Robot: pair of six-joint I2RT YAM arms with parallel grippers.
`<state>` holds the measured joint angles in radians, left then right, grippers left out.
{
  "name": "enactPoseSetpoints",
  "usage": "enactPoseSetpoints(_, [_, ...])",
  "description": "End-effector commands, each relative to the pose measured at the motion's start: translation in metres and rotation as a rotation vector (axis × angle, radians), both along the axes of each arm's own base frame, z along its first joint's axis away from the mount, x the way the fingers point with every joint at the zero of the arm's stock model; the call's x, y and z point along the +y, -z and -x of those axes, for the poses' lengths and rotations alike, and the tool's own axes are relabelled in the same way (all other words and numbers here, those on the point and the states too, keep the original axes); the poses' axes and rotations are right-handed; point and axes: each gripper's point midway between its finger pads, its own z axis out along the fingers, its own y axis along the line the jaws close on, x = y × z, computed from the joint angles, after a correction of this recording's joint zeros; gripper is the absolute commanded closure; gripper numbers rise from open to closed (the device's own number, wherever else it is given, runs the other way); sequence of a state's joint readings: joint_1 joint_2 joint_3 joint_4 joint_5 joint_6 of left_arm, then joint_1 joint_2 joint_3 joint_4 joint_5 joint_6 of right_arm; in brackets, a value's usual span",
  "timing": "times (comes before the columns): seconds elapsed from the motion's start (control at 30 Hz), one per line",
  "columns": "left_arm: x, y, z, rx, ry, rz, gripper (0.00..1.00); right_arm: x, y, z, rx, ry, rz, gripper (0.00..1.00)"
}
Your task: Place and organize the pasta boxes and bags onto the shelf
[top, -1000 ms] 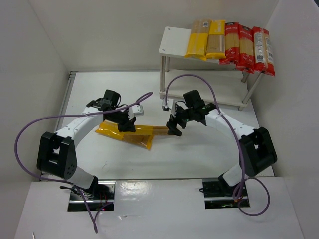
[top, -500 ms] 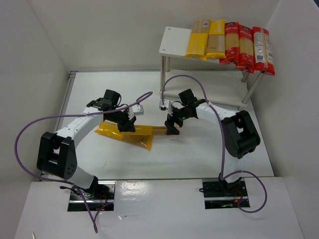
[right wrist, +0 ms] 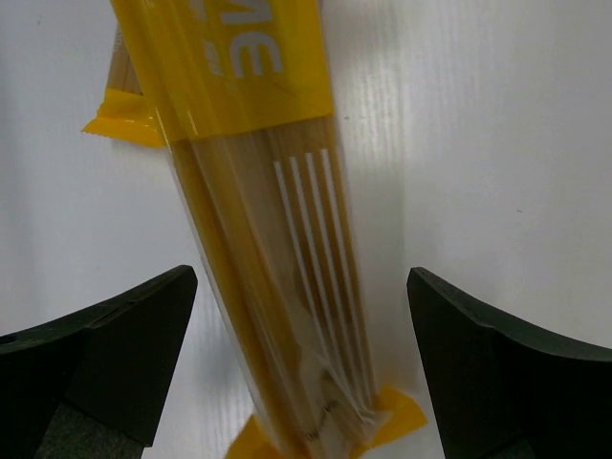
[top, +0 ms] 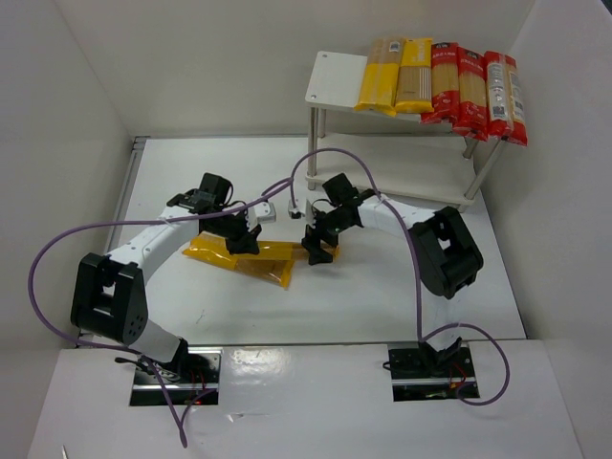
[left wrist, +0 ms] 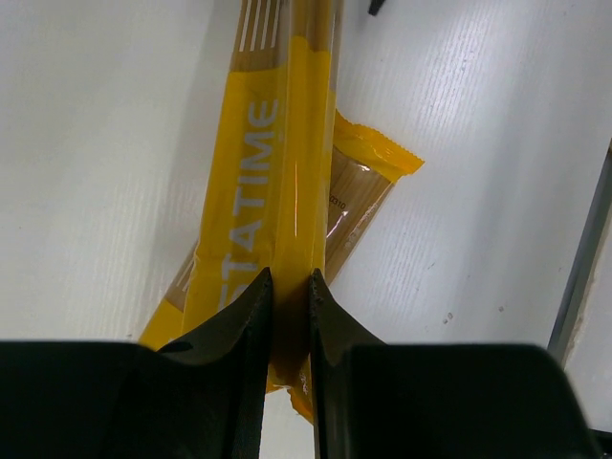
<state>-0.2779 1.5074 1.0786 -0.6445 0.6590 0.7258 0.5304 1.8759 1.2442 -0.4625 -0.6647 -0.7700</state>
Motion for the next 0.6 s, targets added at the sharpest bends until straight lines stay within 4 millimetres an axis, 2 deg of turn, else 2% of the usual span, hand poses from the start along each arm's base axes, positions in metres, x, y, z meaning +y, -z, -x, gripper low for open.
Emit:
enactPoseSetpoints(0.0, [-0.006,-0.011,-0.005,-0.041,0.001,0.036,1.0,0.01,0.006,0.005,0.015,-0.01,0.057,0.01])
enactPoseSetpoints(0.1, [-0.007,-0.012,-0.007,-0.05,0.001,0.039,1.0,0.01,0.006,0.005,0.034,-0.003,0.065,0.01])
enactPoseSetpoints(0.13, [-0.007,-0.012,-0.007,-0.05,0.001,0.039,1.0,0.009,0.013,0.004,0.049,0.0,0.085,0.01])
enactPoseSetpoints(0.37, [-0.006,-0.009,-0.005,-0.047,0.008,0.035,1.0,0.006,0.031,0.0,0.051,0.049,0.165,0.01])
enactPoseSetpoints(0.5, [-0.006,-0.012,-0.005,-0.056,0.008,0.038,1.0,0.004,0.036,0.001,0.066,0.068,0.178,0.01])
enactPoseSetpoints(0.57, [-0.006,-0.012,-0.005,-0.056,0.008,0.038,1.0,0.006,0.039,-0.002,0.076,0.067,0.185,0.07])
